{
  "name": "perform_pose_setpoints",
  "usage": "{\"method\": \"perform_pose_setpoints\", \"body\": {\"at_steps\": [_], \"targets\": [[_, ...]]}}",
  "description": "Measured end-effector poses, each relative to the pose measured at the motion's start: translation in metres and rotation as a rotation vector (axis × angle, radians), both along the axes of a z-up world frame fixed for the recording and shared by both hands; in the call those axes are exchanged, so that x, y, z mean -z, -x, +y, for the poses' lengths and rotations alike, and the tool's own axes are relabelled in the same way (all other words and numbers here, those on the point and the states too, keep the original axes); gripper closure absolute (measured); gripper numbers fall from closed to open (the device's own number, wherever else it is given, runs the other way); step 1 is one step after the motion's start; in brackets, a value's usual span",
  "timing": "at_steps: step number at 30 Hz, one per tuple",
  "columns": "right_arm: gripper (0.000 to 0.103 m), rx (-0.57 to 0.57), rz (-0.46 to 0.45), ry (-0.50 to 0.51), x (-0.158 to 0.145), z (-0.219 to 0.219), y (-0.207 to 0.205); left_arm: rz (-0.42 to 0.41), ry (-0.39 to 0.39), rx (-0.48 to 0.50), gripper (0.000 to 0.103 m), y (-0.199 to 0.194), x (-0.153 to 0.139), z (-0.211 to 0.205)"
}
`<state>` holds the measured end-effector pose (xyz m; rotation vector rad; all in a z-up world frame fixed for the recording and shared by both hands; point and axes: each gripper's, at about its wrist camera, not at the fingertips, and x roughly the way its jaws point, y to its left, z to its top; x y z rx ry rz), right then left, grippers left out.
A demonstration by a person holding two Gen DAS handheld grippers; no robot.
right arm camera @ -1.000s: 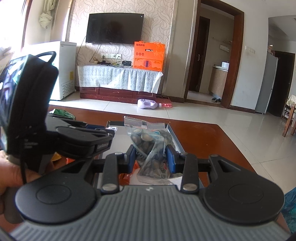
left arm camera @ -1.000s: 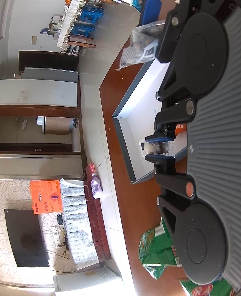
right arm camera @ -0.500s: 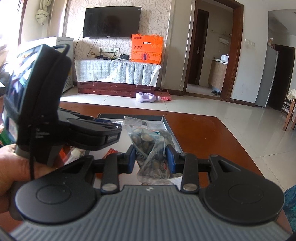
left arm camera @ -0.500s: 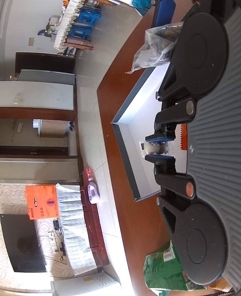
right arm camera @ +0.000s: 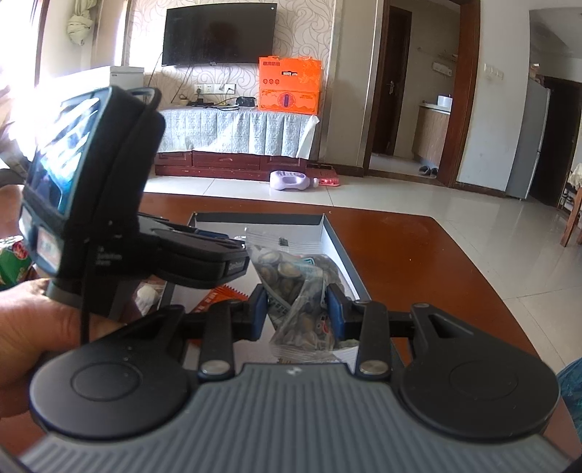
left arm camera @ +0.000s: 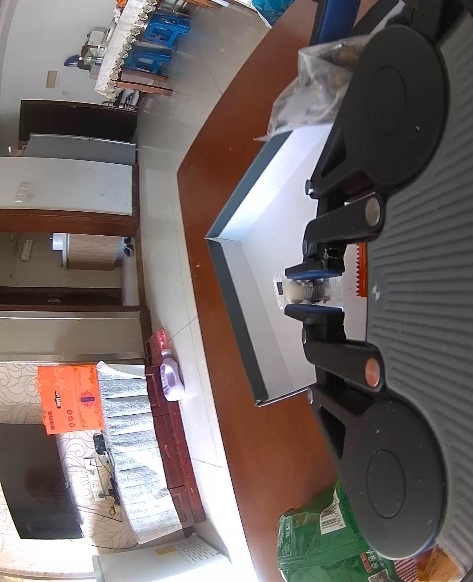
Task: Organize snacks
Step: 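Open left gripper to drop candy packet in box while right gripper holds nut bag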
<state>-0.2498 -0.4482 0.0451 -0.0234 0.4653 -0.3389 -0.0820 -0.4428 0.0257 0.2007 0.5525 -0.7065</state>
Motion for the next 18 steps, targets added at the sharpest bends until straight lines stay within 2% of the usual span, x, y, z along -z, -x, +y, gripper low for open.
{"method": "perform_pose_setpoints", "body": {"at_steps": [11,13,15,18], "targets": [[0.065,-0.01,0.031,-0.001,0.006,-0.004,-0.013,0.015,-0.042,-0.009,0.085,-0.019,0.01,-0.012],[0.065,-0.008,0.032,-0.003,0.006,-0.006,-0.015,0.013,-0.047,-0.012,0.078,-0.017,0.012,-0.014],[0.065,-0.006,0.032,-0.006,0.007,-0.006,-0.016,0.004,-0.055,-0.023,0.047,-0.015,0.012,-0.016],[0.065,-0.003,0.029,-0.008,0.008,-0.007,-0.016,-0.023,-0.048,-0.036,0.033,-0.011,0.011,-0.014]]}}
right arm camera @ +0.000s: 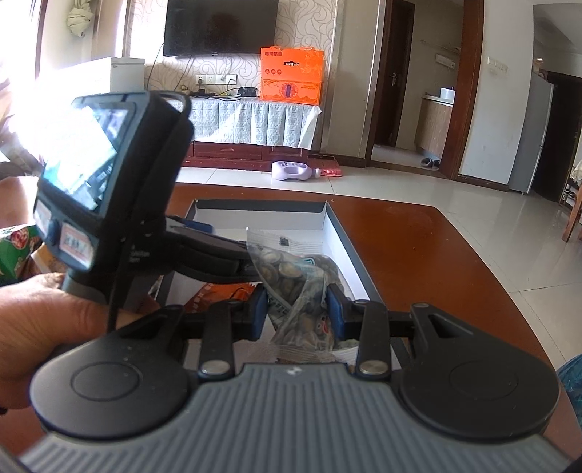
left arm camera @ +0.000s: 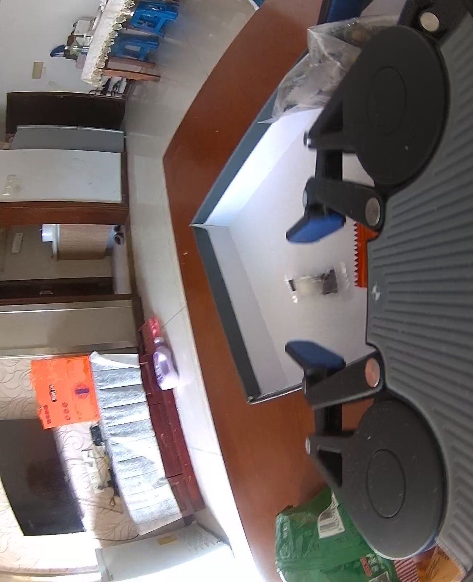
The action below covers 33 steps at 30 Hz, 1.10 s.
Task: Organize snacks
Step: 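Open left gripper to drop candy packet in box while right gripper holds nut bag, then open right gripper to drop the clear nut bag into the box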
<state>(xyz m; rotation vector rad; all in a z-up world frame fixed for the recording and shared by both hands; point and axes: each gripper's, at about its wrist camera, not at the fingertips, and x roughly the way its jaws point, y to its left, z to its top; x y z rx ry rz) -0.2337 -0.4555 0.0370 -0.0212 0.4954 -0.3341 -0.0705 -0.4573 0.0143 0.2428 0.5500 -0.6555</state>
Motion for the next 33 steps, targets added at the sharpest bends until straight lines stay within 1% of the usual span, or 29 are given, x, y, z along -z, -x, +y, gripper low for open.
{"method": "perform_pose_setpoints", "body": {"at_steps": [1,3,4,8,14,18,25,27,29,30,31,33], "targets": [[0.065,0.001,-0.001,-0.001,0.001,-0.001,0.0,-0.002,0.002,0.0,0.032,0.0,-0.001,0.001],[0.065,0.001,0.001,-0.004,0.002,-0.001,-0.001,0.0,-0.001,-0.006,0.026,0.0,-0.002,0.002],[0.065,0.001,0.002,-0.006,0.002,-0.002,-0.002,-0.002,-0.001,-0.002,0.026,0.0,-0.003,0.003],[0.065,-0.001,0.008,-0.006,0.007,0.001,-0.003,-0.021,0.003,-0.002,0.025,0.005,-0.006,0.01],[0.065,-0.004,0.018,-0.006,0.011,0.002,-0.007,-0.03,0.029,-0.017,0.02,0.017,-0.018,0.034],[0.065,-0.006,0.017,-0.006,0.01,0.003,-0.009,-0.036,0.04,-0.022,0.019,0.024,-0.026,0.049],[0.063,-0.03,0.021,0.036,0.015,0.011,-0.008,-0.039,0.032,-0.024,0.019,0.036,-0.031,0.074],[0.06,-0.029,0.02,0.063,0.016,0.017,-0.006,-0.047,0.029,-0.022,0.019,0.04,-0.033,0.08],[0.047,-0.037,0.014,0.083,0.016,0.021,-0.002,-0.052,0.031,-0.024,0.019,0.044,-0.034,0.085],[0.043,-0.042,0.009,0.092,0.016,0.023,0.001,-0.05,0.032,-0.024,0.019,0.045,-0.036,0.087],[0.036,-0.046,0.008,0.102,0.016,0.026,0.002,-0.05,0.033,-0.024,0.019,0.047,-0.036,0.09],[0.033,-0.053,0.004,0.125,0.015,0.031,0.007,-0.053,0.032,-0.024,0.019,0.051,-0.037,0.095]]}}
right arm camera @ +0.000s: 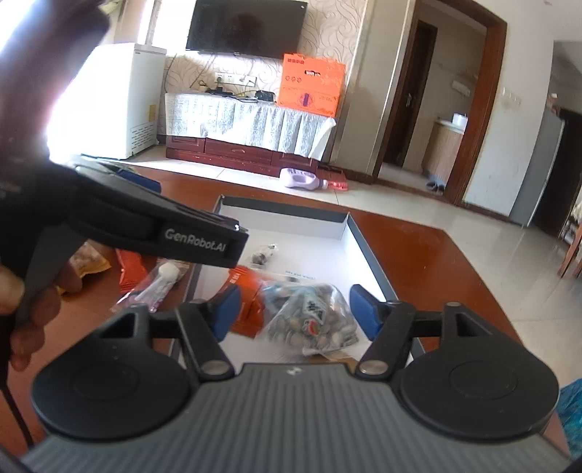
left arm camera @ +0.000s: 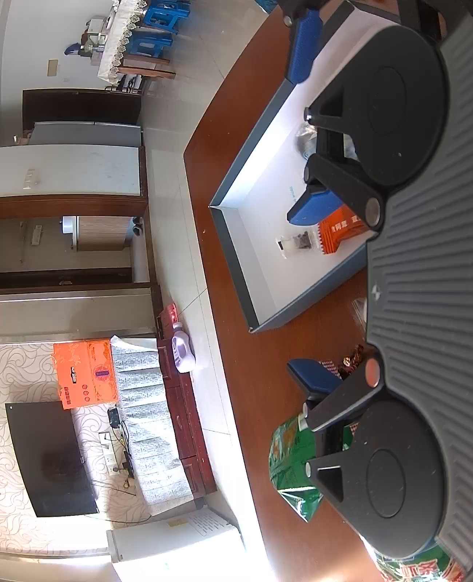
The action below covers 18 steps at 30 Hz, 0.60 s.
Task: Organize snacks
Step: 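Open right gripper to drop the clear nut bag into the box, then move both grippers back over the snacks lying on the table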
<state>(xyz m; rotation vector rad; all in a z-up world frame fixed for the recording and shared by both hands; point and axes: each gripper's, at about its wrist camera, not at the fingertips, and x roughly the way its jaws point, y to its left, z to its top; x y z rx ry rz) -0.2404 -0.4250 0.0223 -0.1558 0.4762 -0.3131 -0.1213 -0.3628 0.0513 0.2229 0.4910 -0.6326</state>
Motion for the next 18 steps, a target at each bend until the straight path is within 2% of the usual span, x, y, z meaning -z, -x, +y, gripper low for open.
{"method": "perform_pose_setpoints", "body": {"at_steps": [9,18], "targets": [[0.033,-0.038,-0.058,-0.001,-0.017,0.015,0.014,-0.018,-0.005,-0.015,0.019,0.006,-0.01,0.035],[0.034,-0.219,-0.054,-0.009,-0.018,0.055,0.013,-0.007,-0.001,-0.065,0.018,0.014,-0.021,0.077]]}}
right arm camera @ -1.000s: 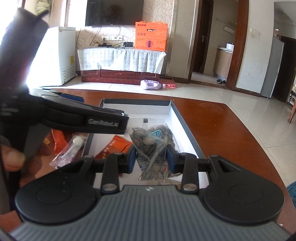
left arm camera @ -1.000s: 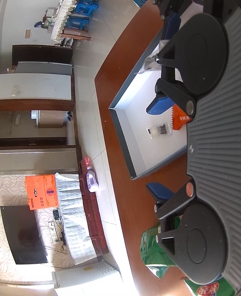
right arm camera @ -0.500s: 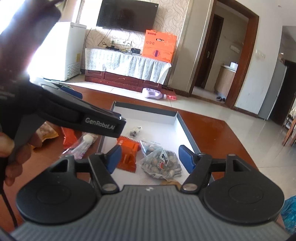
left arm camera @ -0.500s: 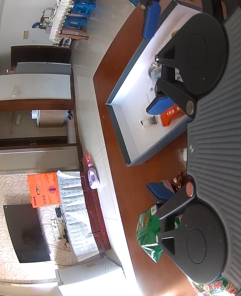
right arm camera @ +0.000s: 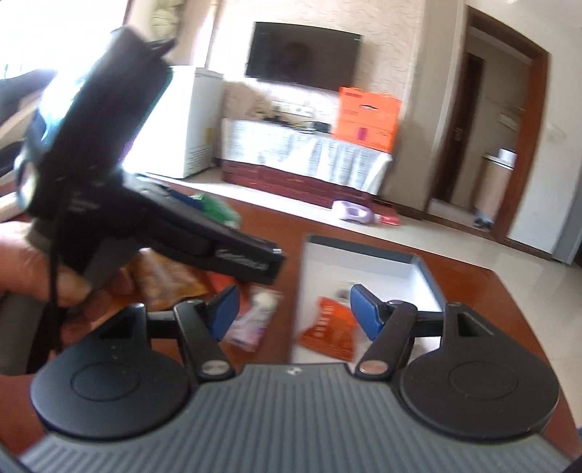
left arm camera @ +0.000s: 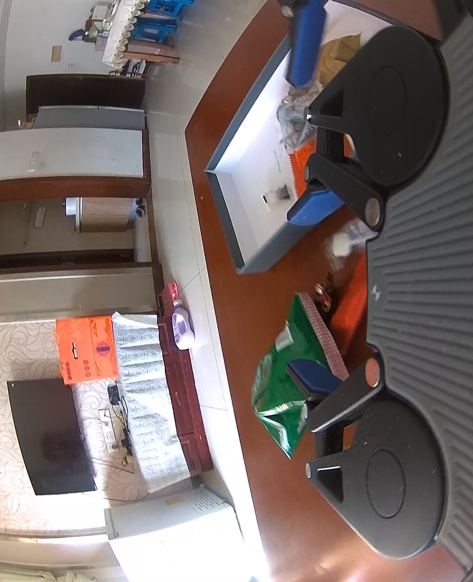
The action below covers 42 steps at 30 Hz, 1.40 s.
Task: Organize snacks
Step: 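Move both grippers back over the snacks lying on the table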
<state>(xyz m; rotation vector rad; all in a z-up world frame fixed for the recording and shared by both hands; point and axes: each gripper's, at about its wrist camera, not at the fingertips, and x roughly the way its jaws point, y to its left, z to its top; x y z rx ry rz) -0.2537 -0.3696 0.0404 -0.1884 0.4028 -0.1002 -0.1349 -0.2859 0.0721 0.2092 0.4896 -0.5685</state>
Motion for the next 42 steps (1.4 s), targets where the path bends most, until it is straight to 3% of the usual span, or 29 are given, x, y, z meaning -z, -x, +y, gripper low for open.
{"method": "perform_pose_setpoints", "body": {"at_steps": [7,14,20,24,30,34,37,42], "targets": [[0.04,-0.131,0.097,-0.044,0.012,0.023,-0.01,0.02,-0.017,-0.052,0.018,0.014,0.005,0.04],[0.04,-0.065,0.198,-0.121,0.024,0.011,-0.029,0.044,-0.065,-0.06,0.018,0.013,0.022,0.068],[0.045,-0.006,0.2,-0.15,0.029,0.0,-0.036,0.072,-0.037,-0.025,0.018,0.01,0.034,0.073],[0.047,-0.032,0.207,-0.175,0.034,0.007,-0.046,0.061,-0.033,-0.008,0.016,0.009,0.038,0.064],[0.048,0.013,0.224,-0.134,0.042,0.017,-0.06,0.071,-0.072,-0.042,0.014,-0.008,0.052,0.064],[0.048,0.036,0.21,-0.133,0.043,0.017,-0.068,0.124,-0.031,-0.049,0.013,-0.025,0.056,0.073],[0.048,0.051,0.203,-0.111,0.044,0.016,-0.072,0.094,-0.065,-0.075,0.012,-0.035,0.057,0.075],[0.048,0.054,0.2,-0.099,0.045,0.015,-0.082,0.119,-0.033,-0.053,0.012,-0.042,0.059,0.078]]}}
